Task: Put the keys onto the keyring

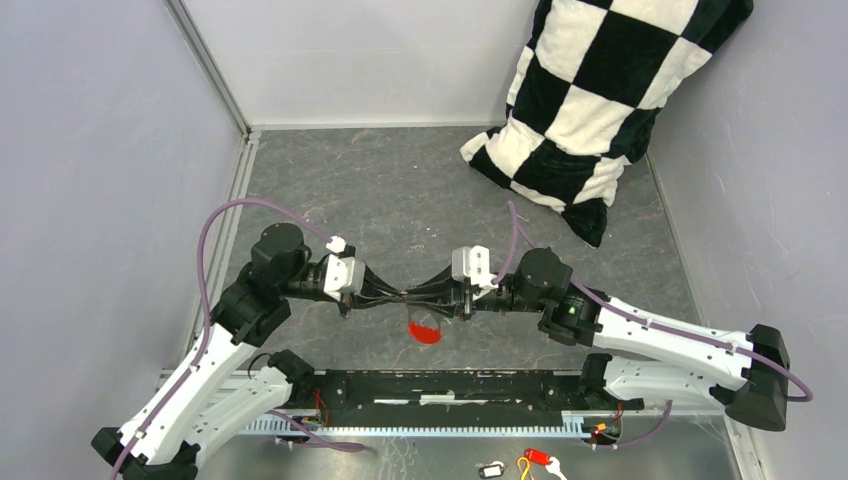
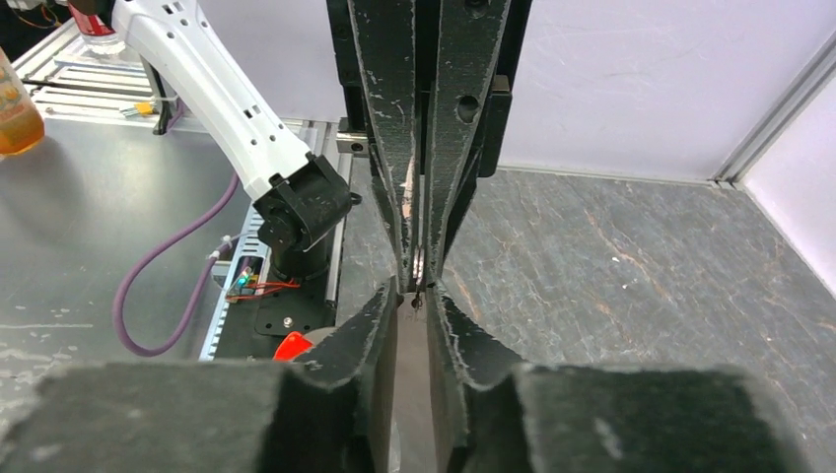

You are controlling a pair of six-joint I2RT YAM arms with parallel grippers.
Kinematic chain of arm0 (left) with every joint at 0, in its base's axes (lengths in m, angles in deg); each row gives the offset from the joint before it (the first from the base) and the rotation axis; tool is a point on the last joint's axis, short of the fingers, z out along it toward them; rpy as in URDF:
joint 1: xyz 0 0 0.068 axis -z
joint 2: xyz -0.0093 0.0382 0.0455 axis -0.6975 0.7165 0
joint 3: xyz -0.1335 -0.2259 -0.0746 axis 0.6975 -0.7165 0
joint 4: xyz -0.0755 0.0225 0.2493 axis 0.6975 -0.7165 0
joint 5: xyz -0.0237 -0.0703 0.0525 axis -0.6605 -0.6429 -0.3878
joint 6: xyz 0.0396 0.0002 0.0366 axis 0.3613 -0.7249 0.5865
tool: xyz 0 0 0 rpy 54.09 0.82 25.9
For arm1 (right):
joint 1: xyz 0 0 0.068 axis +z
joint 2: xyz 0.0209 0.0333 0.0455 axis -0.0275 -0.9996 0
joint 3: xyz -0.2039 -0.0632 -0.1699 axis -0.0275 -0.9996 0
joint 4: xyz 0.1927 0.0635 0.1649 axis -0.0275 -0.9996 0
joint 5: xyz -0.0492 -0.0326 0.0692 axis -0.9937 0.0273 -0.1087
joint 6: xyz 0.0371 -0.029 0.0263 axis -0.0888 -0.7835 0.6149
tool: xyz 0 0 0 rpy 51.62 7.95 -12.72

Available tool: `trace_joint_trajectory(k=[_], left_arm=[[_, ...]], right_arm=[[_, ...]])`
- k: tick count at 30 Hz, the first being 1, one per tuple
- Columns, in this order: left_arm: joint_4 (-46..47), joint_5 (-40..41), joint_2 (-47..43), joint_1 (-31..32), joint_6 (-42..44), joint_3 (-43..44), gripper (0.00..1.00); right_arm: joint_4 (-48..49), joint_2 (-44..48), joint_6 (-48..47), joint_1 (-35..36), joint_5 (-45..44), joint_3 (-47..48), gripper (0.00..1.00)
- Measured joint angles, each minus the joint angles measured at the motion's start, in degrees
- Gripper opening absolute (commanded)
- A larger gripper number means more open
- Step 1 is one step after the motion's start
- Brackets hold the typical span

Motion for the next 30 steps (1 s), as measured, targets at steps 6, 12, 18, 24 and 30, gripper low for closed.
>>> trace_joint_trajectory(k=[6,12,18,24,30], left_arm=[[0.35,-1.27,-1.75,0.00,7.85,-0.04,0.02],[-0.07,-6.73,-5.09,0.02,22.80,0.02,0.02],[-4.42,-12.28,-4.00,0.04,36.39,1.84,0.02],[-5.18,-14.05,-3.72,0.04,40.54,2.71,0.02],[-5.46,-13.90,-3.67,0.04,39.65,2.75,0.02]], right_arm=[[-2.40,1.29,-1.31,0.48,1.46,0.44,0.48],[-8.04,7.67,-4.02,0.74,-2.40,0.48,0.49],[-9.20,12.96,-5.31,0.74,-9.81,0.50,0.49],[-10.08,14.47,-4.90,0.74,-18.27,-0.22,0.70],[-13.09,15.08,0.33,0.20,-30.75,-3.85,0.98]])
